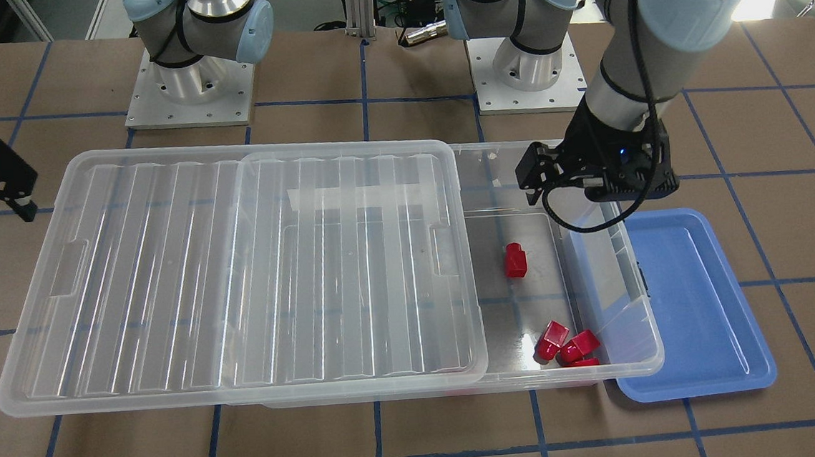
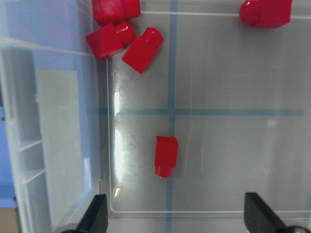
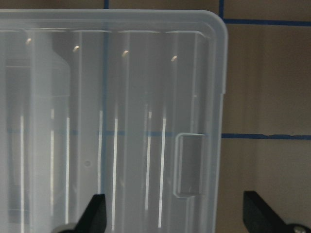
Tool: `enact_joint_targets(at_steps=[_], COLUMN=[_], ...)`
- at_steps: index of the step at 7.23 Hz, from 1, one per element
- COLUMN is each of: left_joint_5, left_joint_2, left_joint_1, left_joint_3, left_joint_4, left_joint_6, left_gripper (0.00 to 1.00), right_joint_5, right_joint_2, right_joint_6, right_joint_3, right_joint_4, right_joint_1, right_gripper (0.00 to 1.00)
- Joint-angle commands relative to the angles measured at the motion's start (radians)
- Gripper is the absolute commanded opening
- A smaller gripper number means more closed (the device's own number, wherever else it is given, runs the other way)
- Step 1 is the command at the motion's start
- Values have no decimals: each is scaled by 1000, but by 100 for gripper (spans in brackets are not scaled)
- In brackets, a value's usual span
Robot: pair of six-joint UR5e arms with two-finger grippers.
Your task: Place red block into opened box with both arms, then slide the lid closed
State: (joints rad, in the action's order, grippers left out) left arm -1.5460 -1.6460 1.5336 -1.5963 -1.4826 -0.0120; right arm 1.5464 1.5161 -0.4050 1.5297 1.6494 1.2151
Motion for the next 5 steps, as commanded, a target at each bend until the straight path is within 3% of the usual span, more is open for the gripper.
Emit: enact_joint_targets(at_steps=[1,3,5], left_joint_5=[1,0,4], left_joint_2=[58,67,112], left_joint_1=[-1,-1,0], left_joint_3=[26,27,27], left_joint_4=[-38,-33,-36], left_joint_6=[-5,-9,-10], left_gripper=[100,100,100], right_joint_5=[3,9,9], right_joint_2=[-11,-13,-20], right_joint_6=[-110,-121,-110], right_joint_3=[137,269,322], right_joint_4=[111,252,280], right_joint_1=[-145,-158,-158], right_gripper=[98,100,100])
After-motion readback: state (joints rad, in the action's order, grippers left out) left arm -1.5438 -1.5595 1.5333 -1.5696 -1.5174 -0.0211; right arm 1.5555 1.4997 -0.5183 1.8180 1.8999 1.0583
